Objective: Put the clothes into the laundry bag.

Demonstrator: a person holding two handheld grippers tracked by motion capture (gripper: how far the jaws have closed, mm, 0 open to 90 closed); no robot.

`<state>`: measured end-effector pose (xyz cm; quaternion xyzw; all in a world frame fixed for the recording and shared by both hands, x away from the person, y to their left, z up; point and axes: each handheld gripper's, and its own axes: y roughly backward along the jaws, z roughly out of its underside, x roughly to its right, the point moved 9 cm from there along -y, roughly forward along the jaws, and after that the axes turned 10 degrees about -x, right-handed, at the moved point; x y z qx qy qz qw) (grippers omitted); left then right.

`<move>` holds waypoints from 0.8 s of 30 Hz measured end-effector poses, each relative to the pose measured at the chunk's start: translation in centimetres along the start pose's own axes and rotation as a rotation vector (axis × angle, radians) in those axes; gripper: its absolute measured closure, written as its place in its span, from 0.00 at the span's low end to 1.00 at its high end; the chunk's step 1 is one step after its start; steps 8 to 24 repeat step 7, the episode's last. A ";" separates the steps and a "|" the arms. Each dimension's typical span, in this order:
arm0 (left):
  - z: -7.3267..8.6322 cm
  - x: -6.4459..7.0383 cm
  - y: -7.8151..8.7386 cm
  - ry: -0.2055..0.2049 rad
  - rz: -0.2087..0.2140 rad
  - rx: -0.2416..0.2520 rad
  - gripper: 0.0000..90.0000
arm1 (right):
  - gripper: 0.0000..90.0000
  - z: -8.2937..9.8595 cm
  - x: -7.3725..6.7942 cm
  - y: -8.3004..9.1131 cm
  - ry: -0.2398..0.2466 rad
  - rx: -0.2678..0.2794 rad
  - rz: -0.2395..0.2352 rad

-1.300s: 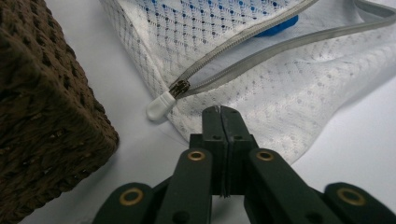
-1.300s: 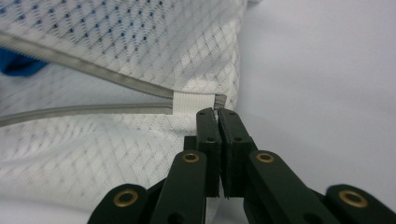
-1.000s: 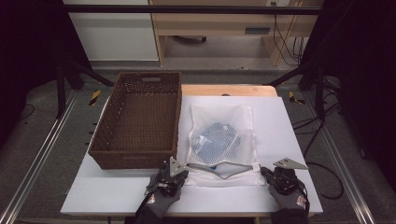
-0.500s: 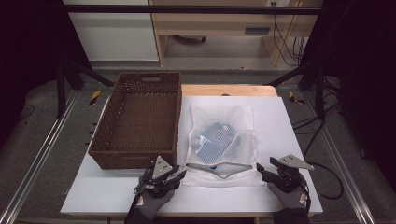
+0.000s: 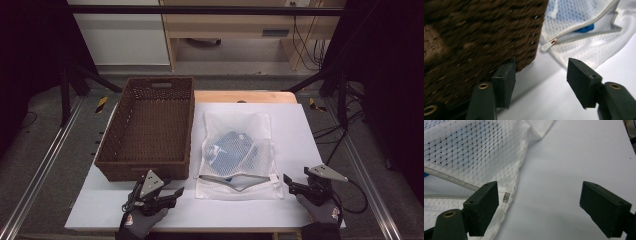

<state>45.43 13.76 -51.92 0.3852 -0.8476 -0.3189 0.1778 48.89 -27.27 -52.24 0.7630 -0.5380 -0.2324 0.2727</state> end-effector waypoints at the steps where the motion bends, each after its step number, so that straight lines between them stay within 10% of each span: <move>1: 0.3 -0.4 0.2 -0.002 -0.008 -0.005 0.43 | 0.18 0.0 0.1 0.0 0.000 0.000 0.004; 24: 1.1 -1.9 0.8 0.020 -0.032 -0.018 0.41 | 0.17 0.3 0.6 0.1 -0.008 -0.010 0.013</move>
